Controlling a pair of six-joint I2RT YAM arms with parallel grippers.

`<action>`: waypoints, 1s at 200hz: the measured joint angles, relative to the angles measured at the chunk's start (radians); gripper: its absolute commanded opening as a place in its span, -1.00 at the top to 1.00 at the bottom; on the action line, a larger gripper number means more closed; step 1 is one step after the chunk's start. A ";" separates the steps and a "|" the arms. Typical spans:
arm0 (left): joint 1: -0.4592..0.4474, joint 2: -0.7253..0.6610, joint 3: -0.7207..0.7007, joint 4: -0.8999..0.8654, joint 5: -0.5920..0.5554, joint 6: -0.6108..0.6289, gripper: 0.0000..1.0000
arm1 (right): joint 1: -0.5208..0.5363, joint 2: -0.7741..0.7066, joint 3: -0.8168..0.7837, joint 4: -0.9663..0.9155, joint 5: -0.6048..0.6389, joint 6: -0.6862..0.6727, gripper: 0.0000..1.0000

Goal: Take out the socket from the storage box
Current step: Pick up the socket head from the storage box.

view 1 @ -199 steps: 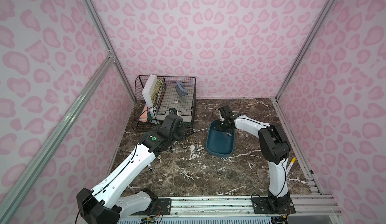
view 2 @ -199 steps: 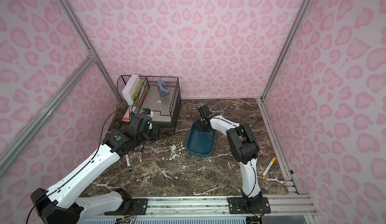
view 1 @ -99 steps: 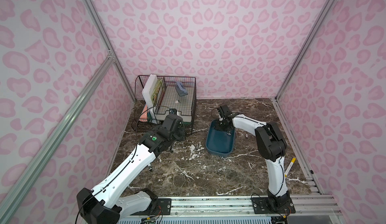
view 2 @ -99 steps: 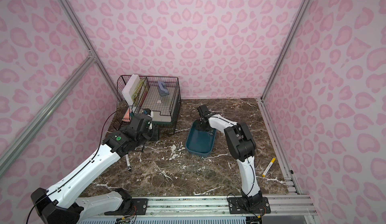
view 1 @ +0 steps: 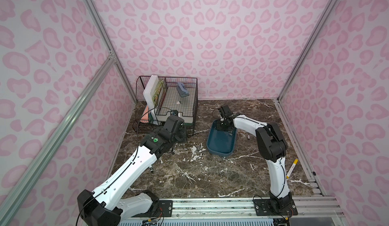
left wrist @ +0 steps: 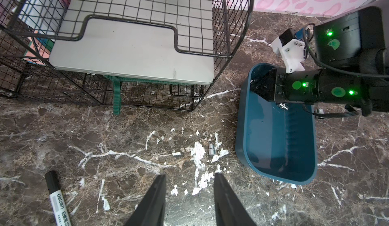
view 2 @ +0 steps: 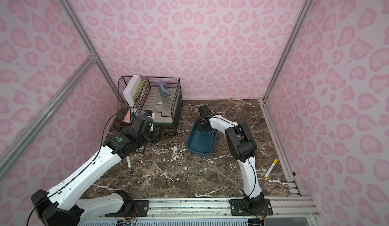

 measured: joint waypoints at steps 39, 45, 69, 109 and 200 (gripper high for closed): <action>0.000 0.000 0.000 0.003 0.002 0.000 0.16 | 0.010 -0.011 -0.007 -0.007 0.008 -0.003 0.62; 0.000 0.000 0.000 0.003 0.002 0.000 0.16 | 0.011 -0.016 -0.012 -0.012 0.008 -0.004 0.63; 0.000 0.000 -0.001 0.004 0.002 0.000 0.16 | 0.018 -0.047 -0.040 -0.029 0.008 -0.011 0.66; 0.000 0.006 -0.002 0.005 0.020 -0.001 0.16 | 0.028 -0.140 -0.095 -0.046 0.007 -0.022 0.68; 0.000 0.112 0.063 0.007 0.097 0.000 0.16 | 0.003 -0.425 -0.285 -0.068 0.010 -0.055 0.69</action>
